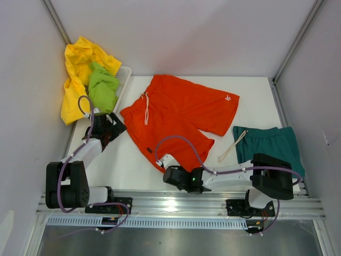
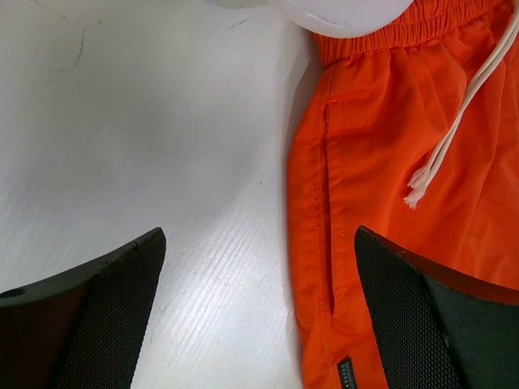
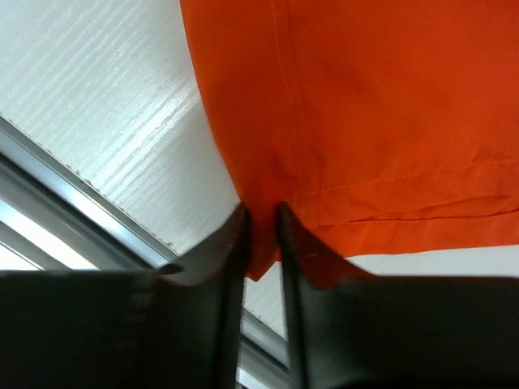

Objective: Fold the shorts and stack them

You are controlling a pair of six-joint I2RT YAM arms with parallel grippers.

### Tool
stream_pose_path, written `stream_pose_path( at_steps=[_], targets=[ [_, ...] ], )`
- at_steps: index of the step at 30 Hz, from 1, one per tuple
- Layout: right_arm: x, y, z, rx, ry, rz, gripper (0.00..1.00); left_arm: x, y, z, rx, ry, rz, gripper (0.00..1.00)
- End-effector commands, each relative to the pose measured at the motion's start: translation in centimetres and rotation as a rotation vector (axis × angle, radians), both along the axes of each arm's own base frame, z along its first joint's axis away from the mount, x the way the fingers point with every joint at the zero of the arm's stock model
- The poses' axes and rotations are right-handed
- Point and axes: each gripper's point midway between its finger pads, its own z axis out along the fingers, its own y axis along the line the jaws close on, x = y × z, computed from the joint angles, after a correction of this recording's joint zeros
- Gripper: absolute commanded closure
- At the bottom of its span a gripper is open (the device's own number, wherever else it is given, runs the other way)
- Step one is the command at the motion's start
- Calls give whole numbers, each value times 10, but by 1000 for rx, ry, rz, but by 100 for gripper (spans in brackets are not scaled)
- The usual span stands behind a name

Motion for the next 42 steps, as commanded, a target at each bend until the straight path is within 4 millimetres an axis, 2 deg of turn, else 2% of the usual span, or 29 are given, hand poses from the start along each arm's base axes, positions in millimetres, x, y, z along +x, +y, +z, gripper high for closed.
stream_pose_path(
  at_steps=[1,4,5,10,16,20,25,31,42],
  targets=[
    [7,11,14,52,-43,-17,81,10,6,21,31,-72,-2,1],
    [-2,7,19,36,-68,3,98,11,5,20,28,-71,-6,1],
    [-14,5,24,30,-75,36,99,11,5,20,28,-68,-8,1],
    [-45,-12,34,24,-104,56,97,12,3,13,19,-51,-17,1],
    [-76,-19,43,62,-88,70,96,16,0,6,4,-39,-21,1],
    [-89,-20,40,51,-85,66,100,14,-9,2,-38,-35,-54,12],
    [-107,-17,38,32,-100,100,100,19,-10,-1,-47,-45,-54,15],
    [-119,-14,32,21,-93,107,100,22,-18,-12,-93,-33,-71,21],
    [-126,-9,44,57,-99,119,100,32,-23,-24,-146,-1,-58,27]
  ],
)
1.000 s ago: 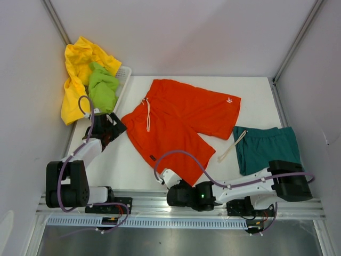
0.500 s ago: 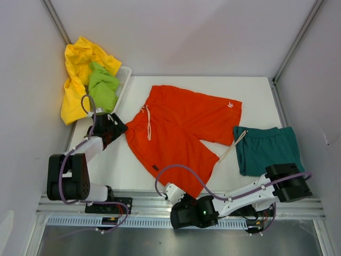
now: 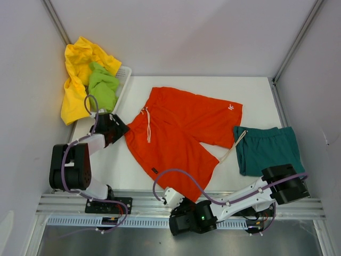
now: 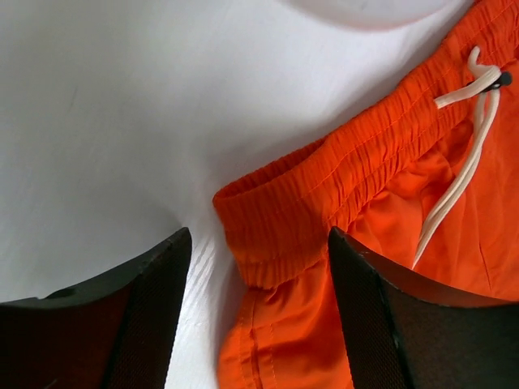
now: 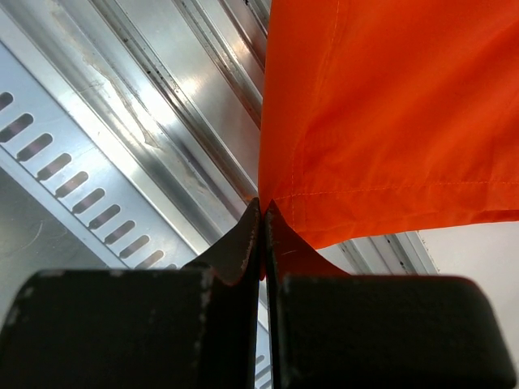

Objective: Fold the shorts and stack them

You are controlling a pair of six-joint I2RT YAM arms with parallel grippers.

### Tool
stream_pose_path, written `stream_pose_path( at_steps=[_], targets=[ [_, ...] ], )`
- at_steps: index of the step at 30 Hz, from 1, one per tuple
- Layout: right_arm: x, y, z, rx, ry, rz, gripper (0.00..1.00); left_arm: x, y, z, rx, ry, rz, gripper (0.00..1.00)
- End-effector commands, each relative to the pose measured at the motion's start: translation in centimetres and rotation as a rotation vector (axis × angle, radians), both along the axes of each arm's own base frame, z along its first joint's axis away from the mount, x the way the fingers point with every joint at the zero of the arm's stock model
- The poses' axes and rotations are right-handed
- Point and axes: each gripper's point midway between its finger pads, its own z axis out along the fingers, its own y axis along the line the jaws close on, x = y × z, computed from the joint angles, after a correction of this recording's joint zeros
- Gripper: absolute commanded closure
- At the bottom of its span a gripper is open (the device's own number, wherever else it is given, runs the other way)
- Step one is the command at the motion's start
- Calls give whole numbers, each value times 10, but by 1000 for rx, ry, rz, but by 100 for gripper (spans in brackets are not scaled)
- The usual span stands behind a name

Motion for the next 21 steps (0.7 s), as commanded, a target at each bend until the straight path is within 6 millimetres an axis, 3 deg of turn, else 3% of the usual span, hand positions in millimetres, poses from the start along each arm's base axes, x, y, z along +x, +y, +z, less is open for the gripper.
stream_pose_path(
  at_steps=[1,5,9,11,12,14,16,17,18,19,21],
  targets=[
    [-2,14,22,84,-9,-24,100,21,-3,9,-47,-38,7,30],
    [-3,13,26,88,-14,-22,100,26,-9,5,-96,-30,23,39],
    [-3,14,30,102,-12,-26,100,28,-10,3,-108,-33,56,63],
    [-4,15,32,107,-11,-24,100,29,-8,5,-104,-36,62,79],
    [-4,13,33,106,-13,-30,100,29,-5,9,-88,-37,72,100],
    [-7,14,37,114,-9,-22,100,24,0,12,-59,-20,83,100],
    [-13,16,41,119,5,-2,100,25,11,29,-4,-49,110,100],
    [-17,17,43,120,14,13,100,13,12,27,7,-3,114,100],
    [-25,22,49,131,25,39,100,9,20,30,41,9,142,100],
    [-31,25,52,128,31,69,100,11,29,46,77,-18,172,100],
    [-51,35,66,142,47,128,100,-6,37,47,105,48,209,100]
  ],
)
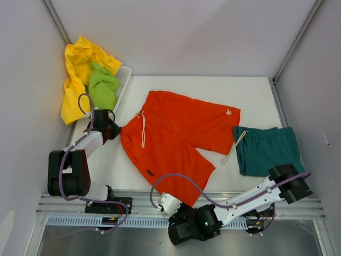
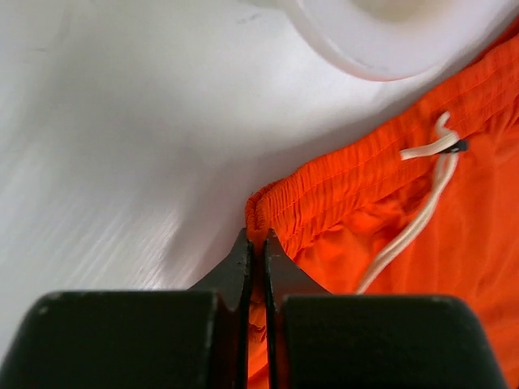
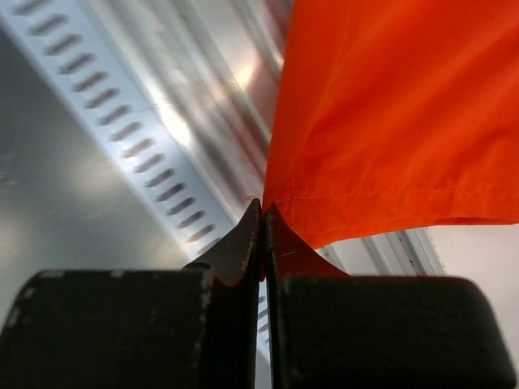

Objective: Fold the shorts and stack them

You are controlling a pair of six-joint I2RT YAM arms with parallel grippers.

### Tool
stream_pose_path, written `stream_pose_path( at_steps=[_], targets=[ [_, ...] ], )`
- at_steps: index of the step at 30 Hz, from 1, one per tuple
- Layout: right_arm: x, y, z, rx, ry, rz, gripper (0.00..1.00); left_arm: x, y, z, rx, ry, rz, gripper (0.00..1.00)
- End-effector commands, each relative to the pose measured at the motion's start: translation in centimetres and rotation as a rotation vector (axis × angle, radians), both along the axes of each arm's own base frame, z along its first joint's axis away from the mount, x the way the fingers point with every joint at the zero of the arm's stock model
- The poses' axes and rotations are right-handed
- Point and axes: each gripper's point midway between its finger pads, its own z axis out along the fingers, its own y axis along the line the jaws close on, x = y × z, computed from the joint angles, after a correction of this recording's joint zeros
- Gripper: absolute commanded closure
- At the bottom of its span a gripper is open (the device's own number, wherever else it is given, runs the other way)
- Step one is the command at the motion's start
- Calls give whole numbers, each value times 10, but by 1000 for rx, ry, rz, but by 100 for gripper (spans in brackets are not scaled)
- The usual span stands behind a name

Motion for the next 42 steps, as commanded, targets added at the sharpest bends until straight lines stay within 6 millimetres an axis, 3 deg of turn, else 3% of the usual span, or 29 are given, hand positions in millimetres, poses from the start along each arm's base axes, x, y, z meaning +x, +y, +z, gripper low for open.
stream_pose_path(
  at_steps=[1,3,4,6,7,10,13,15,16,17,18,19,20,22,23,26,27,32,33,36,42],
  targets=[
    [-36,26,42,90,40,98,100,-11,28,41,110,-3,100,100],
    [-49,28,46,60,24,145,100,-28,36,42,117,46,140,100],
    [-64,34,58,79,31,178,100,-33,40,50,110,30,164,100],
    [-75,34,63,57,15,198,100,-49,41,52,98,65,188,100],
    [-85,38,77,82,24,210,100,-53,43,57,87,58,212,100],
    [-75,29,91,69,-12,147,100,-62,40,81,56,4,232,100],
    [-42,16,111,82,-26,32,100,-64,38,107,24,-61,253,100],
    [-9,6,114,75,-26,-54,100,-62,38,117,11,-68,265,100],
    [3,-1,126,116,-9,-84,100,-61,38,123,2,-65,275,100],
    [22,-5,130,137,-2,-141,100,-56,39,133,-1,-79,283,100],
    [35,-13,129,130,-9,-158,100,-52,40,131,-8,-56,300,100],
    [47,-23,142,182,14,-185,100,-49,41,138,-14,-58,307,100],
    [71,-31,147,202,9,-256,100,-42,40,147,-24,-72,310,100],
    [95,-48,152,212,7,-304,100,-30,37,150,-60,-70,320,100],
    [119,-62,163,254,4,-379,100,-24,37,155,-74,-80,324,100],
    [150,-83,170,254,-12,-446,100,-7,34,159,-129,-98,351,100],
    [170,-94,170,247,-20,-512,100,-3,33,161,-147,-106,365,100],
    [215,-117,168,248,-19,-585,100,19,37,155,-184,-77,430,100],
    [228,-130,169,254,-23,-639,100,25,36,158,-202,-83,442,100],
    [251,-142,168,273,-15,-678,100,41,29,157,-261,-83,439,100],
    [280,-154,161,274,1,-715,100,57,22,156,-294,-70,461,100]
  ],
)
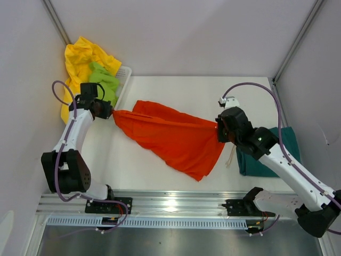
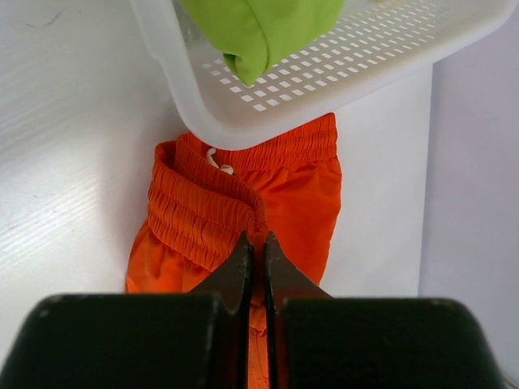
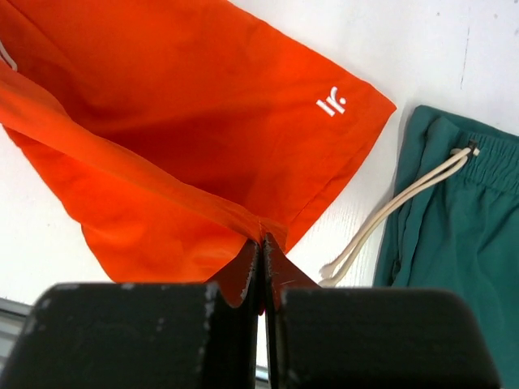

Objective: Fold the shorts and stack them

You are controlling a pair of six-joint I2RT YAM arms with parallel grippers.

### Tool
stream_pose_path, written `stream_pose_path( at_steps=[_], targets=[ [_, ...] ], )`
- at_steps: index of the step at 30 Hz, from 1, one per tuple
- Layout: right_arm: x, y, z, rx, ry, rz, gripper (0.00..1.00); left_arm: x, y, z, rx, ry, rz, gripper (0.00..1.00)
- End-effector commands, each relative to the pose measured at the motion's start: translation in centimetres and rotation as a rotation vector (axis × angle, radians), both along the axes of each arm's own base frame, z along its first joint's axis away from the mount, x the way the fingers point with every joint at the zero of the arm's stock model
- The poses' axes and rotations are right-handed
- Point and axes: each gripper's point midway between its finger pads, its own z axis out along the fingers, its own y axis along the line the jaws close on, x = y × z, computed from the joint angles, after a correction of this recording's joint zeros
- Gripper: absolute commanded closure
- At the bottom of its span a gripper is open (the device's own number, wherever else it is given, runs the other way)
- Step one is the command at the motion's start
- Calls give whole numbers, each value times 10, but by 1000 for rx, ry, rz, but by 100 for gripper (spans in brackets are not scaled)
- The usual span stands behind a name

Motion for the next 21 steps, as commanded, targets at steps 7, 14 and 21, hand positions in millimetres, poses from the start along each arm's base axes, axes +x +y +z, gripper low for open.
stream_pose_path(
  at_steps=[7,14,21],
  targets=[
    [37,-26,-7,-13,3,-49,100,34,-1,49,-32,-141,77,100],
    [10,7,10,78,-28,110,100,20,5,62,8,-162,84,100],
    [-72,58,28,147,-42,325,100,-10,19,82,61,-210,0,100]
  ],
)
